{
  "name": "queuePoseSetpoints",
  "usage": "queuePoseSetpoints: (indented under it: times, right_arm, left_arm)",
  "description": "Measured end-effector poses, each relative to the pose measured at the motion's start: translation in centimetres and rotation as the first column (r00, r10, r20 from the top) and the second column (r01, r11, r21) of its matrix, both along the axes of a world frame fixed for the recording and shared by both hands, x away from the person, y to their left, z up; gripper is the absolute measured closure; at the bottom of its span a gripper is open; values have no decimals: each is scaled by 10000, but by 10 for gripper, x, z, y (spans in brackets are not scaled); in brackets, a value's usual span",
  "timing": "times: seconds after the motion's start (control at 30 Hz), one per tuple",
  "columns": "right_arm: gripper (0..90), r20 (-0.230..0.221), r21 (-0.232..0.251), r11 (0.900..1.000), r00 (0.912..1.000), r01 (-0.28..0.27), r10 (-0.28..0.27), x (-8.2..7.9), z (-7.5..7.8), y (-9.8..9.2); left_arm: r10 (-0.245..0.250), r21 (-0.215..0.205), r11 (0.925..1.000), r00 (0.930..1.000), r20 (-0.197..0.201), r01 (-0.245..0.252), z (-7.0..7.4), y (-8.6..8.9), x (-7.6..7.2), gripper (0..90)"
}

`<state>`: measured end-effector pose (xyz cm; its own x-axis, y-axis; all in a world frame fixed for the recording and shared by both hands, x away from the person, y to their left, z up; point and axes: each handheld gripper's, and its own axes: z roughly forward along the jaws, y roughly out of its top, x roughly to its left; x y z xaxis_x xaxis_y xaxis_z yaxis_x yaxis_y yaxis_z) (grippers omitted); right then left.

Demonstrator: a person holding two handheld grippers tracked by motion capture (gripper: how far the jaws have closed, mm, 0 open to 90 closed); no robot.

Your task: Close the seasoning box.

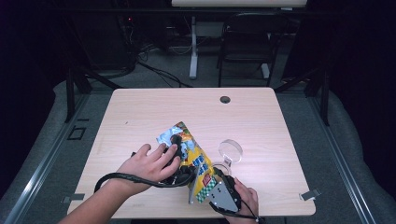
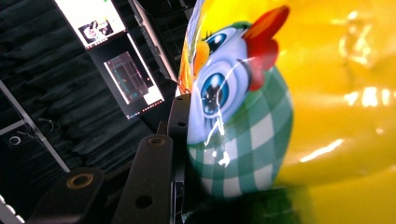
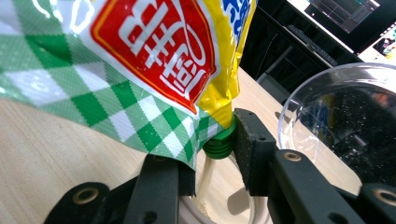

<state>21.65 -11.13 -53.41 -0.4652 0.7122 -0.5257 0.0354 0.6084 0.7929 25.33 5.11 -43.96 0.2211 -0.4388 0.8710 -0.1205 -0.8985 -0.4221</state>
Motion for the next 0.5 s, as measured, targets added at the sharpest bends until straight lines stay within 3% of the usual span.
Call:
queuePoseSetpoints:
  times: [0.33,0.5]
  right_arm:
    - [708,-54,-42,10000,10000,-1,0,1,-1,1]
    - [708,-37,-28,10000,10000,-15,15,1,-1,1]
  left_arm:
    - [106,-106,9999,9999,-86,-107,-1,1,1,720]
    - [29,59,10000,10000,-9,-29,0,0,1,720]
